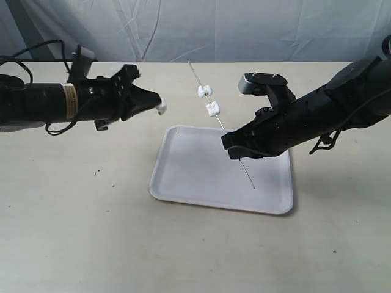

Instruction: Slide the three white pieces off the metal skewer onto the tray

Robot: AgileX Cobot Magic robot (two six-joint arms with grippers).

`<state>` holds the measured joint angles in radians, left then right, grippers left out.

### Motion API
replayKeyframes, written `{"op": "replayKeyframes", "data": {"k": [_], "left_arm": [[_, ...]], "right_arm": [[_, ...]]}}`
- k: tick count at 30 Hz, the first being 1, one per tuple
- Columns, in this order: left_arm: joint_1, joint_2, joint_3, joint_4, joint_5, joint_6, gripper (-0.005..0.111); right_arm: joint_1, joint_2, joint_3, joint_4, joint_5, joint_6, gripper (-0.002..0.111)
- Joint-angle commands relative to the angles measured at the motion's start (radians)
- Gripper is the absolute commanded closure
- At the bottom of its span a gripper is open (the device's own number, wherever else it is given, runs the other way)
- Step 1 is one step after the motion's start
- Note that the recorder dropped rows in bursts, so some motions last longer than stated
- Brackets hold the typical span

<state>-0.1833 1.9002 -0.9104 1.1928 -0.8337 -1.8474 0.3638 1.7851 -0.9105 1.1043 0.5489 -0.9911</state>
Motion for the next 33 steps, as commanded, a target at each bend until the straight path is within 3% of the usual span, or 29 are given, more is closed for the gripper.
{"op": "replayKeyframes", "data": {"k": [1, 6, 9, 13, 18, 33], "left_arm": [[-0.089, 0.040, -0.001, 0.021, -0.011, -0.001, 0.098], [-0.148, 0.136, -0.001, 0.017, -0.013, -0.044, 0.066], [-0.134, 0.154, -0.001, -0.029, -0.028, -0.089, 0.057], [-0.073, 0.138, -0.001, -0.182, -0.168, -0.030, 0.059], [-0.025, 0.107, -0.001, -0.214, -0.222, 0.049, 0.065], [-0.018, 0.107, -0.001, -0.261, -0.246, 0.121, 0.065]], "right_arm": [[-0.003, -0.008, -0.036, 0.002, 0.067, 0.000, 0.109], [-0.003, -0.008, -0.077, 0.004, 0.132, 0.028, 0.109], [-0.003, -0.008, -0.089, -0.005, 0.154, 0.031, 0.109], [-0.003, -0.008, -0.089, -0.028, 0.155, 0.031, 0.109], [-0.003, -0.008, -0.089, -0.035, 0.160, 0.055, 0.109], [-0.003, -0.008, -0.090, -0.002, 0.291, 0.076, 0.109]]}}
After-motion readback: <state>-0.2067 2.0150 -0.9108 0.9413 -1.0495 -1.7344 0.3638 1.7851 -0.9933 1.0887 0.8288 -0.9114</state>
